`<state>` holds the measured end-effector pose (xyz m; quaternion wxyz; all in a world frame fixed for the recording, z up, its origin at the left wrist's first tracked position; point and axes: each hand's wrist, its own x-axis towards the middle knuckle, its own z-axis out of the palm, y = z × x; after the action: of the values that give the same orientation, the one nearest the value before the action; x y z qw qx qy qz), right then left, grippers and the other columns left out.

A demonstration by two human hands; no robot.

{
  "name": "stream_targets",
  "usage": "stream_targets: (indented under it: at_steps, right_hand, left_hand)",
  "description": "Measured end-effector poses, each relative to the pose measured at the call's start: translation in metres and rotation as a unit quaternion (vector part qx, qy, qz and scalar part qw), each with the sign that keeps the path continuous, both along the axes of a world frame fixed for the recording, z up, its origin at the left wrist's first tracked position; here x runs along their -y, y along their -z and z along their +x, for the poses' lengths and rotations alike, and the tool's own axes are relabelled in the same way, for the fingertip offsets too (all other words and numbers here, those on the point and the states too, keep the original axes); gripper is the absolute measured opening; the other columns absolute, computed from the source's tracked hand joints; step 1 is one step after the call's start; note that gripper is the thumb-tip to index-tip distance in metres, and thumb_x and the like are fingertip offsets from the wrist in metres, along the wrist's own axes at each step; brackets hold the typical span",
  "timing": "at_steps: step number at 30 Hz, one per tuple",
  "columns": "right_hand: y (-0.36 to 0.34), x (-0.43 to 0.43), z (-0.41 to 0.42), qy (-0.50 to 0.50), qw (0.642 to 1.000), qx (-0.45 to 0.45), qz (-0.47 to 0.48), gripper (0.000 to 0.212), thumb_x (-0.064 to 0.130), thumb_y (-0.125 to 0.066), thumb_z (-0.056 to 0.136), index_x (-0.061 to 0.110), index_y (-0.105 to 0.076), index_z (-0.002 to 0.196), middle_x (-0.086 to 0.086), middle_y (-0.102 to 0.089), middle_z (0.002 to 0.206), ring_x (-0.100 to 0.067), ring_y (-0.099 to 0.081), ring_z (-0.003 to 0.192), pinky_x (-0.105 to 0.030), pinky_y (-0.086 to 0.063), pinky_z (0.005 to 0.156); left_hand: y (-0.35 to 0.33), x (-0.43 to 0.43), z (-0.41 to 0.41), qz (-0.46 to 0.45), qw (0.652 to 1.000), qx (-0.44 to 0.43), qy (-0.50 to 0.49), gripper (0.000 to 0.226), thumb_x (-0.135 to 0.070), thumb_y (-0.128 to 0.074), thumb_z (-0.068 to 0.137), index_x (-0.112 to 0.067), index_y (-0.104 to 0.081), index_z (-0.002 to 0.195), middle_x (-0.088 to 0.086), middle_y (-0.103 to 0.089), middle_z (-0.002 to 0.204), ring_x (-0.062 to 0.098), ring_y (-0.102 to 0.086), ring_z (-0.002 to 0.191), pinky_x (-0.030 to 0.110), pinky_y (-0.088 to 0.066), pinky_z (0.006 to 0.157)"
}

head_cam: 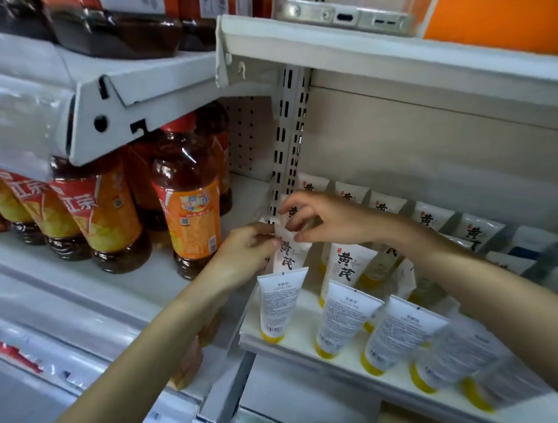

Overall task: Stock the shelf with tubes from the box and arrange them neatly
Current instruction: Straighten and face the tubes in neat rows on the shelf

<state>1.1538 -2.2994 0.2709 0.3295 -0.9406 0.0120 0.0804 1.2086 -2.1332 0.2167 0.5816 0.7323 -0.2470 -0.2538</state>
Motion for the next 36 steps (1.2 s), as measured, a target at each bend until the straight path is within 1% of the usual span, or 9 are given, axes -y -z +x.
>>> stream_targets:
  at_steps: [3,5,9,14,20,25,29,32,36]
  right_hand:
    - [-0.002,0.002,-0.001,-0.008,0.999,0.021,-0.040,0.032,0.014,-0.071,0.082,0.010,-0.061,0.112,-0.001,-0.070,0.106,-0.004,-0.064,0.094,-0.009,-0.046,0.081]
    - [-0.003,0.004,-0.004,-0.020,0.995,0.033,-0.087,0.025,0.021,-0.074,0.080,0.011,-0.068,0.103,0.002,-0.072,0.099,0.001,-0.065,0.085,-0.015,-0.049,0.081]
    - [-0.002,0.004,-0.007,-0.016,0.992,0.053,-0.114,0.019,0.019,-0.074,0.079,0.011,-0.072,0.096,0.005,-0.072,0.090,0.010,-0.060,0.073,-0.003,-0.045,0.069]
    - [0.001,0.005,-0.007,0.000,0.989,0.084,-0.118,0.016,0.014,-0.074,0.079,0.010,-0.073,0.095,0.003,-0.072,0.089,0.013,-0.057,0.071,-0.001,-0.043,0.070]
    - [0.005,0.006,-0.012,0.014,0.984,0.128,-0.121,0.012,0.014,-0.074,0.078,0.012,-0.075,0.090,0.010,-0.068,0.082,0.013,-0.056,0.068,-0.002,-0.042,0.070]
    - [0.007,0.006,-0.015,0.023,0.980,0.154,-0.124,0.013,0.015,-0.074,0.079,0.011,-0.075,0.091,0.003,-0.073,0.087,0.010,-0.057,0.069,-0.008,-0.045,0.073]
    - [0.007,0.004,-0.016,0.032,0.981,0.151,-0.115,0.013,0.013,-0.072,0.080,0.010,-0.075,0.092,0.000,-0.074,0.089,0.000,-0.064,0.075,-0.014,-0.050,0.078]
    - [0.009,0.003,-0.015,0.041,0.982,0.151,-0.107,0.012,0.012,-0.072,0.080,0.010,-0.075,0.092,0.000,-0.074,0.090,0.000,-0.064,0.077,-0.009,-0.048,0.077]
    - [0.009,0.005,-0.015,0.042,0.985,0.140,-0.095,0.013,0.011,-0.072,0.081,0.009,-0.074,0.094,-0.002,-0.073,0.092,0.006,-0.061,0.072,-0.001,-0.044,0.071]
  left_hand:
    - [0.001,0.004,0.001,-0.010,0.999,0.027,-0.014,0.015,-0.007,-0.060,0.089,-0.016,-0.063,0.101,0.003,-0.069,0.097,0.012,-0.064,0.091,0.032,-0.051,0.090]
    - [0.000,0.007,0.001,-0.009,0.999,0.042,-0.019,0.014,-0.008,-0.063,0.086,-0.017,-0.063,0.098,0.006,-0.070,0.100,0.018,-0.065,0.096,0.041,-0.051,0.093]
    - [-0.002,0.012,0.003,-0.013,0.999,0.027,-0.018,0.015,-0.009,-0.068,0.083,-0.019,-0.066,0.094,0.010,-0.070,0.098,0.024,-0.066,0.096,0.048,-0.052,0.090]
    - [-0.003,0.013,0.005,-0.022,0.999,-0.015,-0.024,0.012,-0.002,-0.065,0.084,-0.010,-0.066,0.092,0.017,-0.069,0.098,0.028,-0.067,0.094,0.044,-0.056,0.084]
    - [-0.004,0.015,0.007,-0.036,0.998,-0.027,-0.045,0.014,0.003,-0.068,0.079,-0.010,-0.067,0.081,0.006,-0.069,0.080,0.018,-0.069,0.076,0.027,-0.059,0.068]
    - [-0.007,0.019,0.006,-0.038,0.997,-0.004,-0.066,0.018,0.004,-0.068,0.078,-0.014,-0.069,0.075,0.002,-0.070,0.077,0.020,-0.070,0.077,0.030,-0.058,0.073]
    - [-0.007,0.020,0.007,-0.044,0.997,-0.013,-0.067,0.017,0.005,-0.068,0.078,-0.011,-0.069,0.075,0.003,-0.069,0.077,0.017,-0.069,0.073,0.023,-0.058,0.066]
    - [-0.007,0.020,0.008,-0.040,0.997,-0.019,-0.070,0.014,0.005,-0.067,0.079,-0.009,-0.069,0.077,0.002,-0.069,0.077,0.014,-0.068,0.071,0.018,-0.057,0.061]
    - [-0.010,0.020,0.010,-0.032,0.998,-0.014,-0.060,0.011,0.004,-0.067,0.079,-0.006,-0.070,0.083,0.003,-0.069,0.081,0.014,-0.068,0.076,0.017,-0.057,0.065]
